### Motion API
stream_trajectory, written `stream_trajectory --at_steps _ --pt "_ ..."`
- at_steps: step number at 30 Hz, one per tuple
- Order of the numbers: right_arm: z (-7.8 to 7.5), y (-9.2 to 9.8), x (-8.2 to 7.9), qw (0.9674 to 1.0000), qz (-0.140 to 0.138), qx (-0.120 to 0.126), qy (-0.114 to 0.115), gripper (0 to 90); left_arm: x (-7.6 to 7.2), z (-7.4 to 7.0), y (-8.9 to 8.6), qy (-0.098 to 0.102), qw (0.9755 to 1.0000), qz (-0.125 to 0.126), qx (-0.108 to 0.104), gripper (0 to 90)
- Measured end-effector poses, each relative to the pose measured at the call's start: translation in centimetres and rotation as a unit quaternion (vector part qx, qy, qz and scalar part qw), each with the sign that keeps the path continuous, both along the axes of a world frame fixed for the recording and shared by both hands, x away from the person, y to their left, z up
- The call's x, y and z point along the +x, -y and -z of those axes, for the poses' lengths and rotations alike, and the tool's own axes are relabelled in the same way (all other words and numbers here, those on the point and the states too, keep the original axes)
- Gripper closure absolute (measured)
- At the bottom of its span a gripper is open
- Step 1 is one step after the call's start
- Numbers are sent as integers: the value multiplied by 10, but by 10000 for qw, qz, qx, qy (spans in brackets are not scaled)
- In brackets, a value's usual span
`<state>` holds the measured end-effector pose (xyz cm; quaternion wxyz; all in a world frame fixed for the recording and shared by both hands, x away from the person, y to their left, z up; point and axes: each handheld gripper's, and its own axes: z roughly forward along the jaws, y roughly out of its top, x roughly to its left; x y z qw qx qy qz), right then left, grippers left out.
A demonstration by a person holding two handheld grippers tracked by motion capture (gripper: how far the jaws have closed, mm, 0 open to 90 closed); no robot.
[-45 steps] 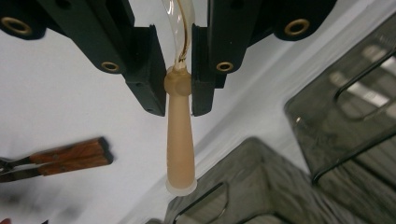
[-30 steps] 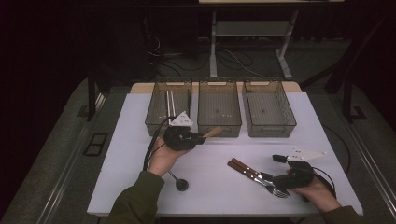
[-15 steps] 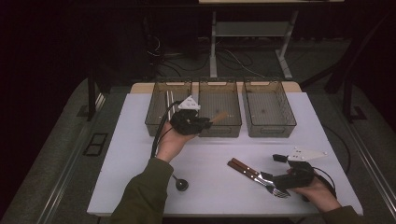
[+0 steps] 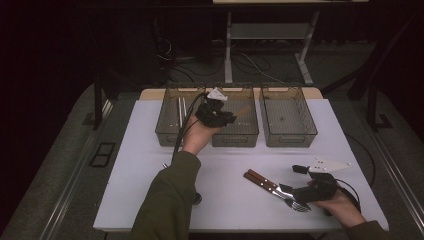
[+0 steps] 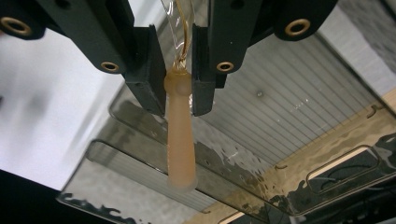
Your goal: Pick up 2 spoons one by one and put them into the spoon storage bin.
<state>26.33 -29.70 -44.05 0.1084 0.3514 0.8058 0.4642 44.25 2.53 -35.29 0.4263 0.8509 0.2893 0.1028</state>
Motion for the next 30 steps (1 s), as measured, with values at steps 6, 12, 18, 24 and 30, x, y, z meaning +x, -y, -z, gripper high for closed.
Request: stream_trajectory --at_steps 6,12,18,24,30 --pt "0 1 0 10000 14 20 1 120 16 8 13 -143 9997 -98 154 754" --pt "-1 1 -1 10000 29 47 -10 120 25 16 19 -257 9987 -228 366 754" --pt "-1 1 -1 10000 29 58 0 120 32 29 22 -412 9968 -377 574 754" --pt "-2 2 -1 10000 32 66 10 120 35 35 25 -499 9955 -456 662 749" --pt "-2 2 -1 10000 28 67 17 120 34 32 26 -382 9963 -560 523 595"
